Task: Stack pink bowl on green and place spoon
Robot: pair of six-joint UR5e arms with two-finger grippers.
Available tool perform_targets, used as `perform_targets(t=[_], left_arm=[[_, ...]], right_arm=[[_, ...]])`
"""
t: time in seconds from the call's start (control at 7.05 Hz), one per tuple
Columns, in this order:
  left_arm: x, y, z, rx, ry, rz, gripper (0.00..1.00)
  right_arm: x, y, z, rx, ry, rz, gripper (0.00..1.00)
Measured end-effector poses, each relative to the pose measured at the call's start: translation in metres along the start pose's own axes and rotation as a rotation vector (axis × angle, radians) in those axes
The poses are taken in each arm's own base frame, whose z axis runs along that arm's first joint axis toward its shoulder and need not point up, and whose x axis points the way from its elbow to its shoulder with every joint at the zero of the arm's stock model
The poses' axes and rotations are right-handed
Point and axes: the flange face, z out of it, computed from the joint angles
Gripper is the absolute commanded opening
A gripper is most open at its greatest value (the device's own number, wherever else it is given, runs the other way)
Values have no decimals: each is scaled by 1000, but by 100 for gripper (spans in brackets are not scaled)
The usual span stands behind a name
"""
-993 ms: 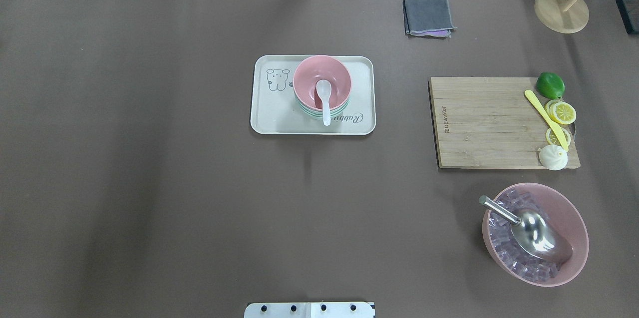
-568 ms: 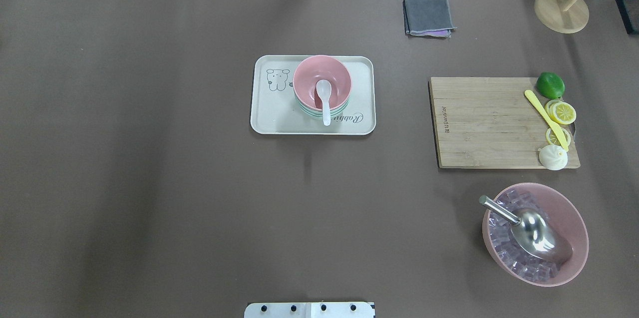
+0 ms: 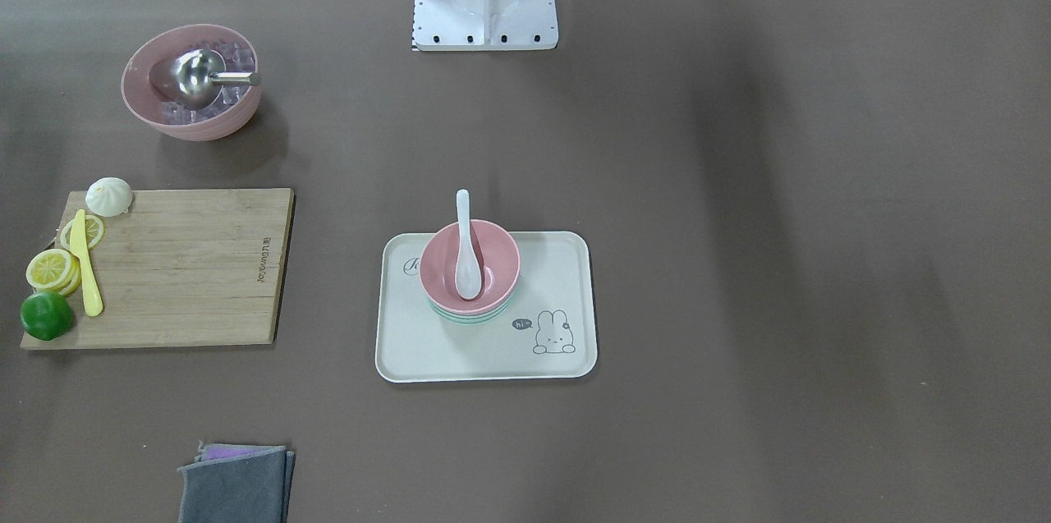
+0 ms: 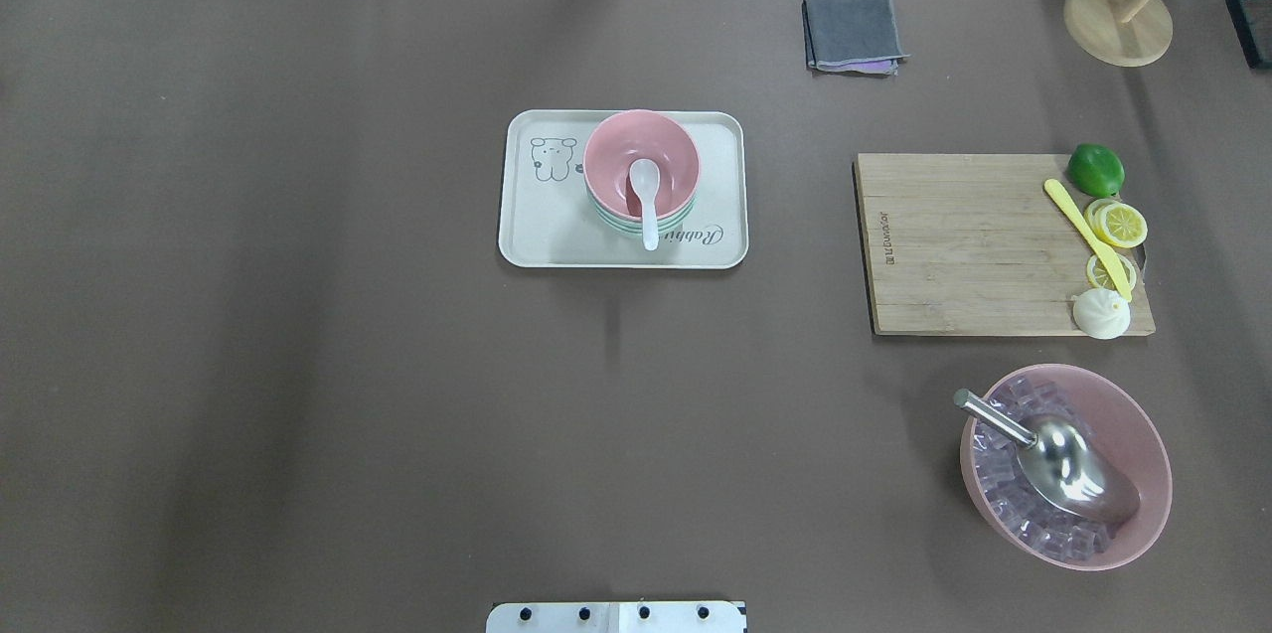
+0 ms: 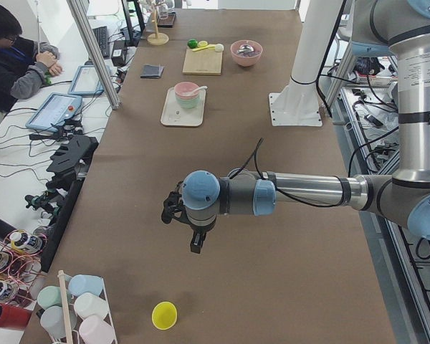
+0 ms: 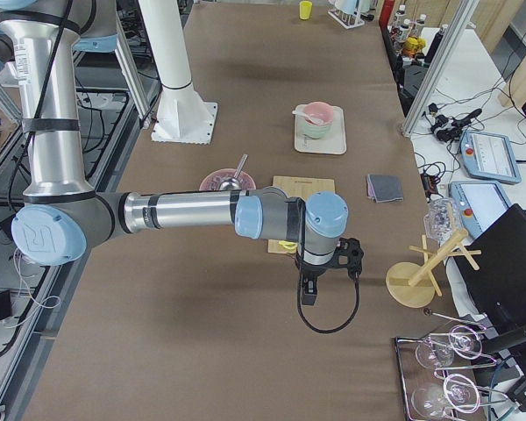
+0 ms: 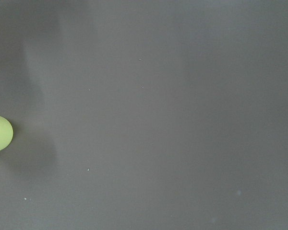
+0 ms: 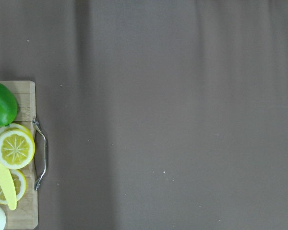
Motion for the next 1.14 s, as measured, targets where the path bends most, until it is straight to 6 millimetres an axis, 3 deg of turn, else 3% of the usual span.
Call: perform_targets(t=[1.14], left_arm=[[1, -1, -1, 1, -1, -4, 98]], right_arm=[[3, 6, 4, 21, -14, 12, 100]])
